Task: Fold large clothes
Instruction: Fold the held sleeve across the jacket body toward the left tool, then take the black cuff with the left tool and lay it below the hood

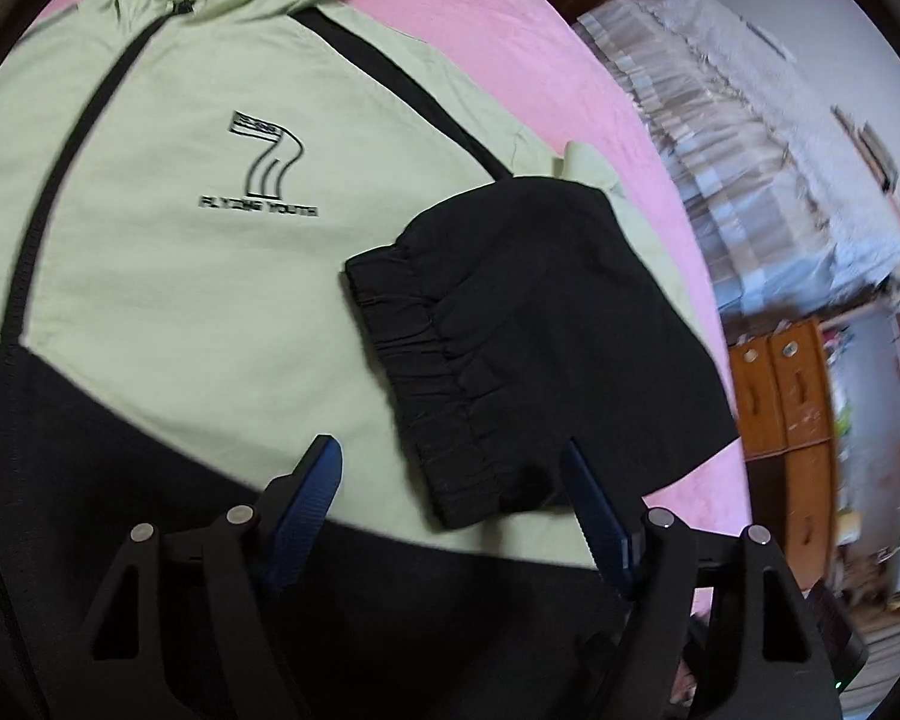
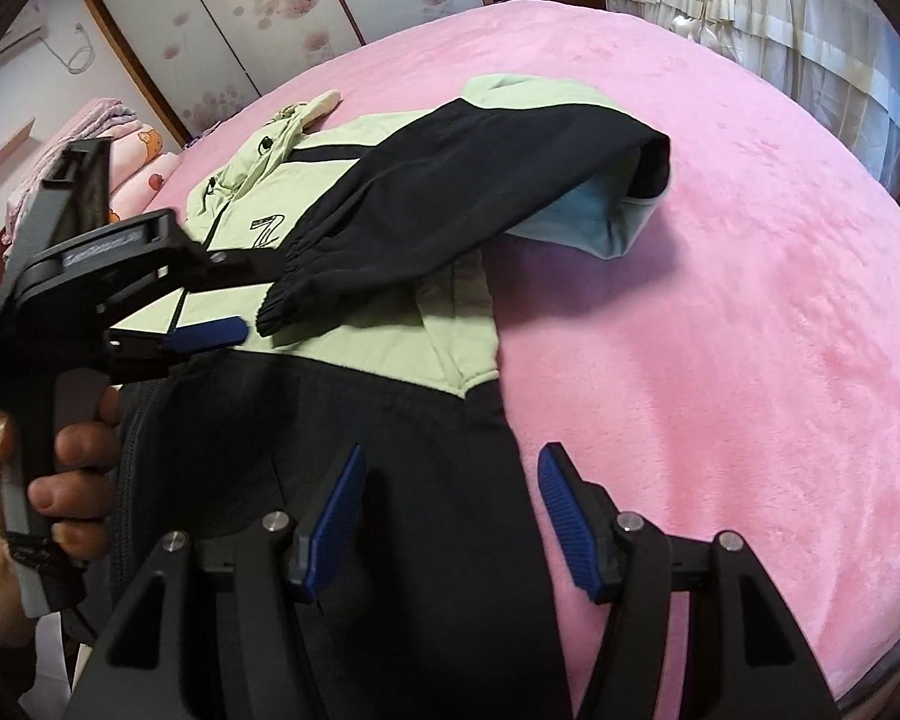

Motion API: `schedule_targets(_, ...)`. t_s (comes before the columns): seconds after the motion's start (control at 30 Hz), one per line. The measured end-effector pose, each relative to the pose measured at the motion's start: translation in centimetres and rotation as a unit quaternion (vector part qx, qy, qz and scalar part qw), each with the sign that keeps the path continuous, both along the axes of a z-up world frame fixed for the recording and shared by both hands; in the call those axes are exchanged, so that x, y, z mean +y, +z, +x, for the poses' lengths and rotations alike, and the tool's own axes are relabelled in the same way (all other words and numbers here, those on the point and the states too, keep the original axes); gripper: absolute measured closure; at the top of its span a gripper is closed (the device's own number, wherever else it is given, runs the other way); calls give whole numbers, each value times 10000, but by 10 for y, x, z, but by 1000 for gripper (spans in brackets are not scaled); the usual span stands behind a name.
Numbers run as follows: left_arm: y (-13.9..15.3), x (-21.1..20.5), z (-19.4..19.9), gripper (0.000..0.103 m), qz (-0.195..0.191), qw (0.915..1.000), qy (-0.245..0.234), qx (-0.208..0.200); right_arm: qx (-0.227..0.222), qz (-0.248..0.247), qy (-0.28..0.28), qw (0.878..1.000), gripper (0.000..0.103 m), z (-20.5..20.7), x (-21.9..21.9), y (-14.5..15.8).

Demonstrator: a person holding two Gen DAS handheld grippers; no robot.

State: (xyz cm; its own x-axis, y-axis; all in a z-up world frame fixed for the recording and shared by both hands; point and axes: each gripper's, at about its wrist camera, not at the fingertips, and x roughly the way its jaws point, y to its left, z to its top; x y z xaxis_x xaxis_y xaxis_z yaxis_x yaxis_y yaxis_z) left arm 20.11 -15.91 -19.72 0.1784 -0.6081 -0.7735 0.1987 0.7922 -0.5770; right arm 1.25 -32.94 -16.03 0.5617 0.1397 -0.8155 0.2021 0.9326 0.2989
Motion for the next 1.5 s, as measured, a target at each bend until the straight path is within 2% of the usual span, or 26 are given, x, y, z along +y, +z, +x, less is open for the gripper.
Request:
schedule_targets(0.1, -10, -12, 8, 30, -96, 9999, -3, 92, -27, -37, 39, 10000, 43, 1, 4, 3)
schedule_targets(0.27, -18, -36, 16, 30, 164, 9997, -152, 29, -3, -86, 34, 10000, 43, 3, 6, 3)
schedule_targets(0.33, -17, -48, 17, 71, 494, 9985, -217, -84, 19, -96, 3, 10000, 43, 4, 6, 3)
schedule_targets(0.37, -17, -55, 19, 85, 596, 9977, -330, -43, 34, -115, -6, 9999, 43, 4, 6, 3)
schedule_targets(0.4, -15, -60, 20, 88, 614, 9973, -405, 32, 62, -155, -21, 9999, 43, 4, 6, 3)
schedule_targets(0.5, 14, -69, 20, 94, 722, 9960, -449, -281, 158, -236, -42, 9996, 43, 5, 7, 1)
schedule_targets(0.67, 100, -61, 32, 99, 582, 9911, -375, -1140, 197, -268, -113, 9994, 43, 12, 3, 1)
schedule_targets(0.7, 124, -55, 38, 99, 570, 9880, -295, -1406, 201, -284, -121, 9993, 43, 15, 3, 1)
schedule_targets(0.8, 171, -36, 50, 99, 676, 9794, -111, -1901, 158, -374, -167, 9990, 43, 26, -1, 4)
schedule_targets(0.97, 208, 2, 73, 99, 1126, 9671, 118, -2279, 28, -492, -270, 9984, 43, 52, -7, 10)
schedule_targets(1.1, 210, 33, 80, 99, 1538, 9570, 194, -2451, -12, -549, -316, 9980, 43, 77, -11, 13)
schedule_targets(1.27, 187, 72, 95, 99, 1997, 9463, 389, -2511, 48, -631, -241, 9977, 43, 94, -9, 12)
schedule_targets(1.4, 151, 107, 113, 99, 2276, 9444, 669, -2277, 139, -669, -143, 9976, 43, 97, -6, 7)
schedule_targets(1.5, 115, 128, 130, 96, 2435, 9468, 792, -1951, 224, -695, -111, 9973, 43, 99, -7, 3)
